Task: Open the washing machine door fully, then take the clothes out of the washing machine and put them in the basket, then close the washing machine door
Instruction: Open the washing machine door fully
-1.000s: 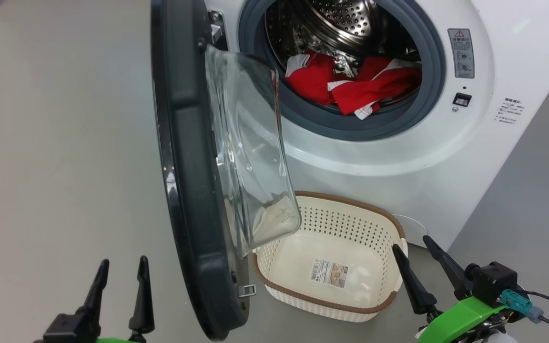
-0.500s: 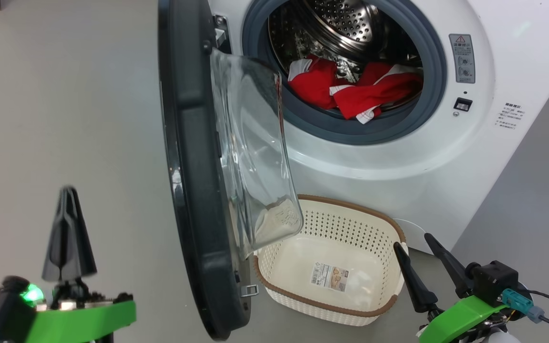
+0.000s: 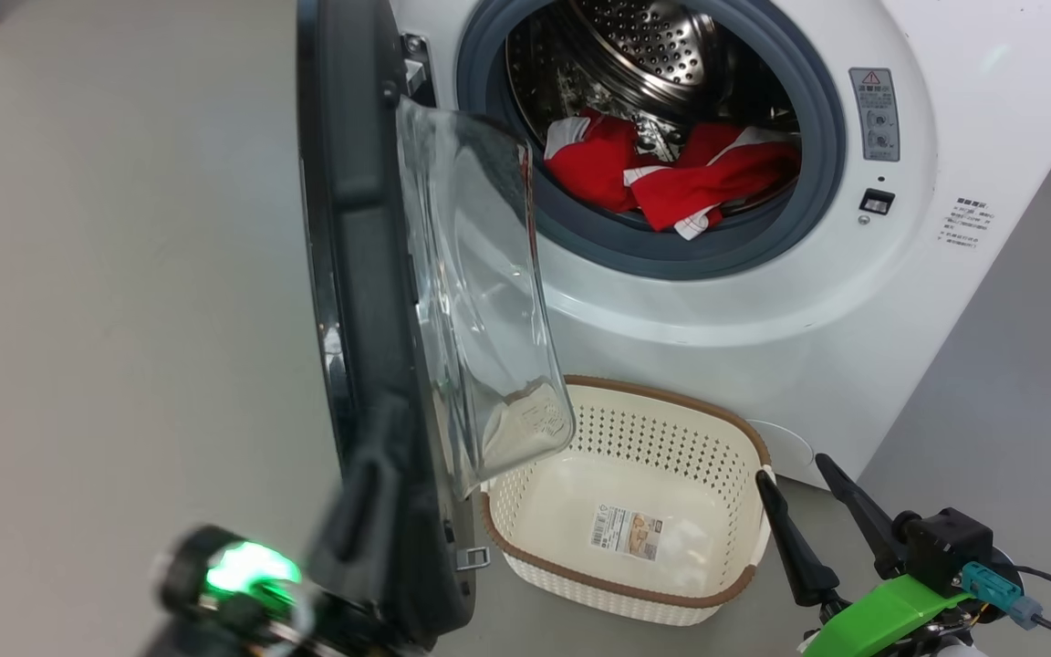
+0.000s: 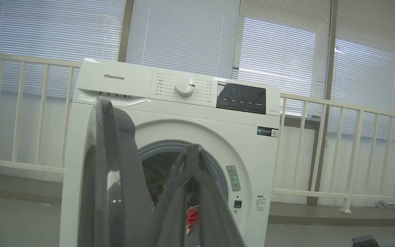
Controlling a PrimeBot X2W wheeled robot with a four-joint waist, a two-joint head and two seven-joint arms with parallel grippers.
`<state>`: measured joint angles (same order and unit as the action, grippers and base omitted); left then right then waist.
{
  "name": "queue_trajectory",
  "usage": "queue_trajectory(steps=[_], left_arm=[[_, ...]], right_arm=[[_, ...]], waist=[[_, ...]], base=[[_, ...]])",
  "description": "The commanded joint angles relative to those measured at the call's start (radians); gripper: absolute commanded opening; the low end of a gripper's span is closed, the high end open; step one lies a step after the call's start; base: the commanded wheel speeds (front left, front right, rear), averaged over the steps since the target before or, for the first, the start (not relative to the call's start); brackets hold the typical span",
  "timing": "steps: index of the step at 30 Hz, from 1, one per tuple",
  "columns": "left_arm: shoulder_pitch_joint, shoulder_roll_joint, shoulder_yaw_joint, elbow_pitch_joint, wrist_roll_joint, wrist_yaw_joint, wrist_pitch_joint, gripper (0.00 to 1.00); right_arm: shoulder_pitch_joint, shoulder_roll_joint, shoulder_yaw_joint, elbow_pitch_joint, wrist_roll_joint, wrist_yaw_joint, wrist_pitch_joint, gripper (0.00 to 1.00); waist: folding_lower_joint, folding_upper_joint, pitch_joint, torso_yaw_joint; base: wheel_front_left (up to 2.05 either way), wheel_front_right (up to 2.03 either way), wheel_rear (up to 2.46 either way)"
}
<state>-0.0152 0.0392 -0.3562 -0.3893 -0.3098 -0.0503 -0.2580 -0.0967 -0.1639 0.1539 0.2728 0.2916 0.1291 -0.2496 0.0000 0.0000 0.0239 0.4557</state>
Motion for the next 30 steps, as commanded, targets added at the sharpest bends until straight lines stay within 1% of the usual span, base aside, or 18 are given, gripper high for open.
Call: queue_trajectory(steps=[1,3,6,10,12,19,26,30], left_arm=[[-0.003,0.011,-0.021,-0.005,-0.017,-0.012,-0.004,0.00],[0.009,0.011,-0.074,0.034,-0.031,-0.019,0.001,0.00],[0.017,0.011,-0.127,0.100,-0.062,-0.024,0.020,0.00],[0.017,0.011,-0.153,0.163,-0.092,-0.023,0.049,0.00],[0.018,0.011,-0.159,0.198,-0.116,-0.015,0.068,0.00],[0.016,0.011,-0.140,0.276,-0.135,0.027,0.093,0.00],[0.019,0.016,-0.107,0.301,-0.135,0.066,0.091,0.00],[0.027,0.026,-0.073,0.303,-0.136,0.096,0.082,0.00]], right_arm=[[-0.007,-0.007,0.024,-0.023,-0.008,0.002,-0.012,1.00],[-0.009,-0.008,0.025,-0.021,-0.008,0.002,-0.012,1.00],[-0.010,-0.009,0.024,-0.022,-0.007,0.002,-0.012,1.00],[-0.010,-0.010,0.023,-0.023,-0.008,0.002,-0.012,1.00],[-0.010,-0.010,0.025,-0.023,-0.009,0.002,-0.012,1.00],[-0.015,-0.012,0.032,-0.020,-0.004,0.002,-0.012,1.00],[-0.016,-0.015,0.028,-0.022,-0.004,0.002,-0.012,1.00],[-0.018,-0.015,0.029,-0.024,-0.007,0.002,-0.012,1.00]], waist=[[0.0000,0.0000,0.001,0.000],[0.0000,0.0000,0.001,-0.001],[0.0000,0.0000,0.000,-0.001],[0.0000,0.0000,-0.001,0.001],[0.0000,0.0000,0.000,0.002],[0.0000,0.0000,0.003,0.006],[0.0000,0.0000,0.006,0.015],[0.0000,0.0000,0.007,0.020]], base=[[0.00,0.00,0.00],[0.00,0.00,0.00],[0.00,0.00,0.00],[0.00,0.00,0.00],[0.00,0.00,0.00],[0.00,0.00,0.00],[0.00,0.00,0.00],[0.00,0.00,0.00]])
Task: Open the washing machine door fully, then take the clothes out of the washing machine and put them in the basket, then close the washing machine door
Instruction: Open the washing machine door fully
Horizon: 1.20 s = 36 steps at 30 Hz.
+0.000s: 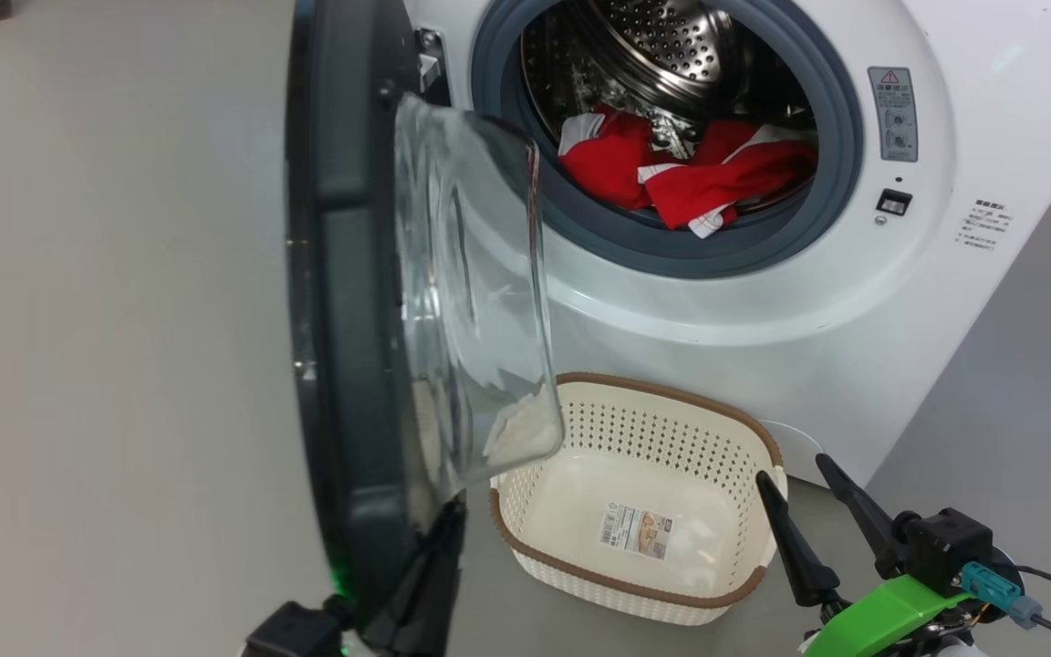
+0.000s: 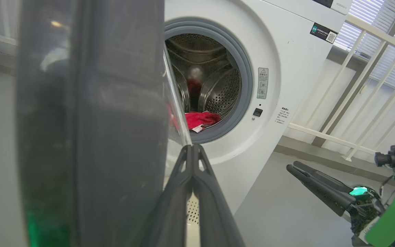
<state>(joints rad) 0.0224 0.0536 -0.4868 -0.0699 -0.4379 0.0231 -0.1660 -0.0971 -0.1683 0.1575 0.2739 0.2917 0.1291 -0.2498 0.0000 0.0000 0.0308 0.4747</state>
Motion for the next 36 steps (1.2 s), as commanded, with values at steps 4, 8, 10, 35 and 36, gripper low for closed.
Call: queue_trajectory(steps=[4,8,10,35,36], left_arm=[[-0.002,0.031,0.101,-0.018,-0.009,0.052,-0.020,0.00],[0.001,0.057,0.158,-0.013,-0.016,0.077,-0.033,0.00],[-0.005,0.071,0.186,-0.003,-0.020,0.083,-0.040,0.00],[-0.237,0.207,0.545,0.316,0.000,0.025,-0.096,0.00],[-0.246,0.210,0.560,0.328,0.007,0.021,-0.096,0.00]], right_arm=[[-0.017,-0.011,0.025,-0.026,-0.011,0.002,-0.012,1.00],[-0.019,-0.013,0.026,-0.026,-0.014,0.002,-0.012,1.00],[-0.021,-0.014,0.026,-0.026,-0.015,0.002,-0.012,1.00],[-0.057,-0.039,0.051,-0.023,-0.022,0.002,-0.012,1.00],[-0.058,-0.040,0.053,-0.023,-0.022,0.002,-0.012,1.00]], waist=[[0.0000,0.0000,0.002,0.008],[0.0000,0.0000,0.007,0.016],[0.0000,0.0000,0.011,0.019],[0.0000,0.0000,0.082,-0.027],[0.0000,0.0000,0.086,-0.030]], base=[[0.00,0.00,0.00],[0.00,0.00,0.00],[0.00,0.00,0.00],[0.00,0.00,0.00],[0.00,0.00,0.00]])
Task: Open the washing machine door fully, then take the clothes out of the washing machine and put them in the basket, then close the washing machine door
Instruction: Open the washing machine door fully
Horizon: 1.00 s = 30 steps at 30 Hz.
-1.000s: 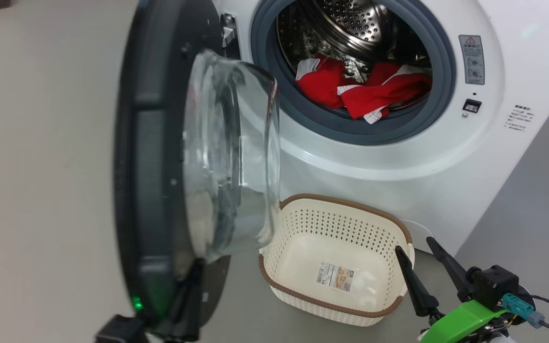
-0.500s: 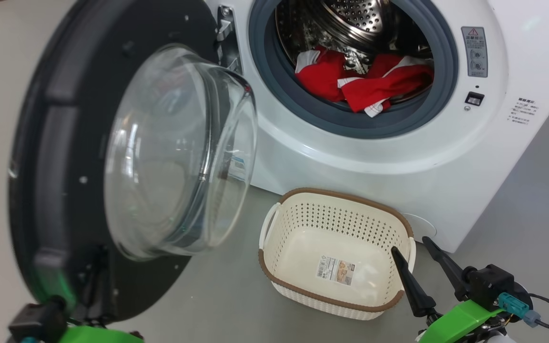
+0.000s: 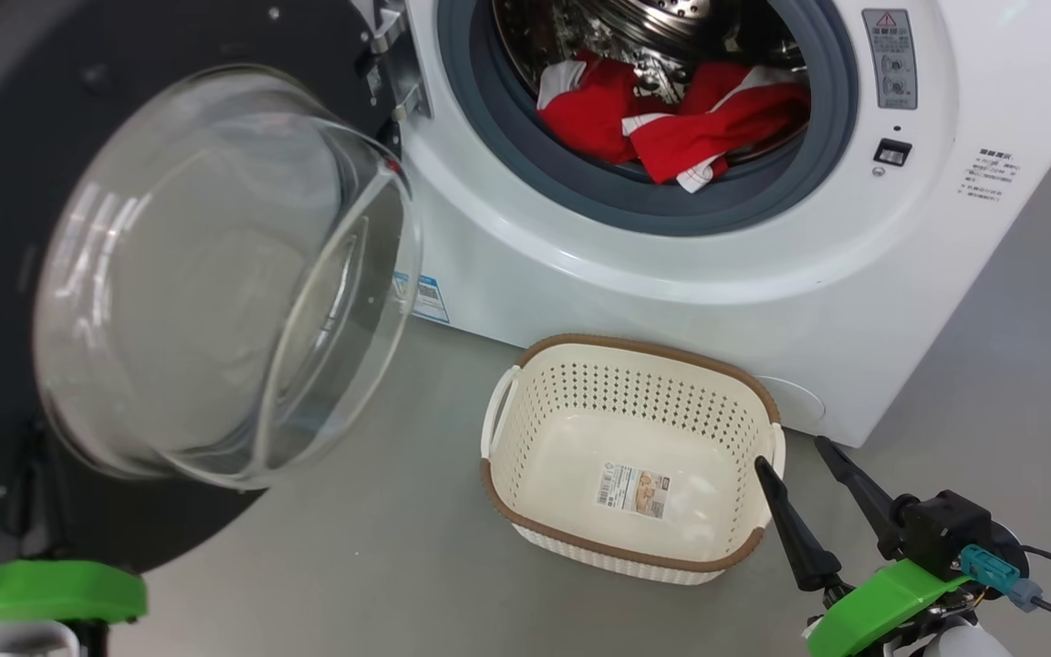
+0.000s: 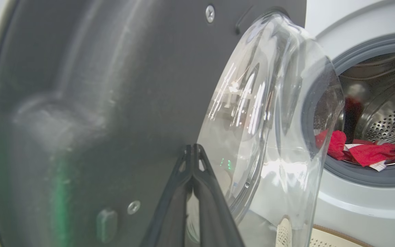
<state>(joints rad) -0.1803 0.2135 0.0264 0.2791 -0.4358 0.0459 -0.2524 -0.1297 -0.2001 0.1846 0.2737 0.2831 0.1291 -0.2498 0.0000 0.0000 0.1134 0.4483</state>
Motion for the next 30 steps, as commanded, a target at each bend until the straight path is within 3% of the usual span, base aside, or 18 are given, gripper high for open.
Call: queue_trajectory(steps=[1,30], left_arm=[[-0.054,0.053,0.062,-0.009,0.010,-0.007,-0.009,0.00],[-0.355,0.152,0.393,0.365,0.159,-0.111,-0.009,0.00]], right_arm=[[-0.026,-0.009,0.027,-0.023,-0.014,0.002,-0.012,1.00],[-0.109,-0.037,0.054,-0.024,-0.024,0.002,-0.012,1.00]], waist=[[0.0000,0.0000,0.006,-0.005],[0.0000,0.0000,0.128,-0.064]], base=[[0.00,0.00,0.00],[0.00,0.00,0.00]])
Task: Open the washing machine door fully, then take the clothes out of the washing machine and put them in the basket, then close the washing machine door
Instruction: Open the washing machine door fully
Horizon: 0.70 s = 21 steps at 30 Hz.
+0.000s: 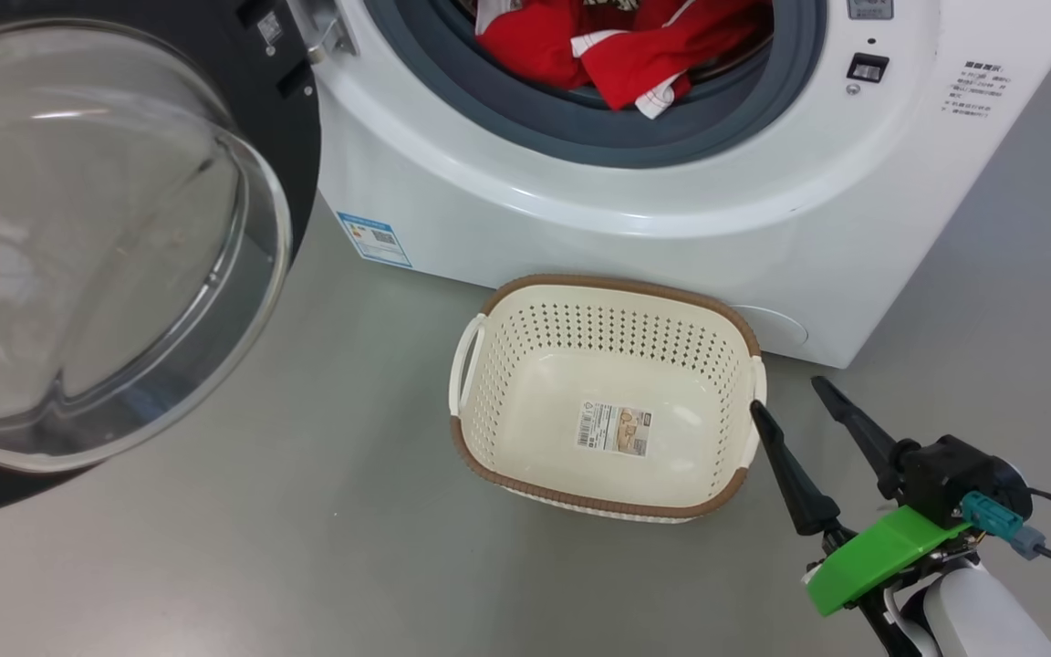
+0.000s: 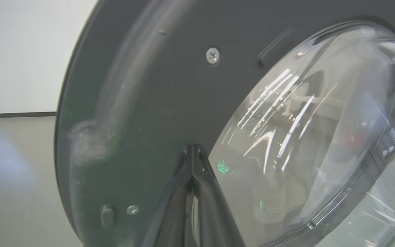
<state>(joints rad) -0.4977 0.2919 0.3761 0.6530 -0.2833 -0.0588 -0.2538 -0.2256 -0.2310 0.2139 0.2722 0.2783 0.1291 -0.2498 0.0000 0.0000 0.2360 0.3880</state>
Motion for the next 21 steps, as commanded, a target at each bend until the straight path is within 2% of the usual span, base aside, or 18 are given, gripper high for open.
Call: queue_trajectory(steps=[1,13,21], left_arm=[[-0.038,0.074,0.043,-0.009,0.006,-0.006,-0.008,0.00],[-0.064,0.054,0.109,0.051,0.036,-0.051,-0.008,0.00],[0.007,0.004,0.114,-0.008,0.046,-0.068,-0.008,0.00]], right_arm=[[-0.013,-0.006,0.025,-0.022,-0.019,0.002,-0.012,1.00],[-0.020,-0.003,0.026,-0.014,-0.017,0.002,-0.012,1.00],[-0.005,0.002,0.024,-0.018,-0.007,0.002,-0.012,1.00]], waist=[[0.0000,0.0000,0.006,-0.004],[0.0000,0.0000,-0.009,-0.012],[0.0000,0.0000,-0.045,-0.006]], base=[[0.00,0.00,0.00],[0.00,0.00,0.00],[0.00,0.00,0.00]])
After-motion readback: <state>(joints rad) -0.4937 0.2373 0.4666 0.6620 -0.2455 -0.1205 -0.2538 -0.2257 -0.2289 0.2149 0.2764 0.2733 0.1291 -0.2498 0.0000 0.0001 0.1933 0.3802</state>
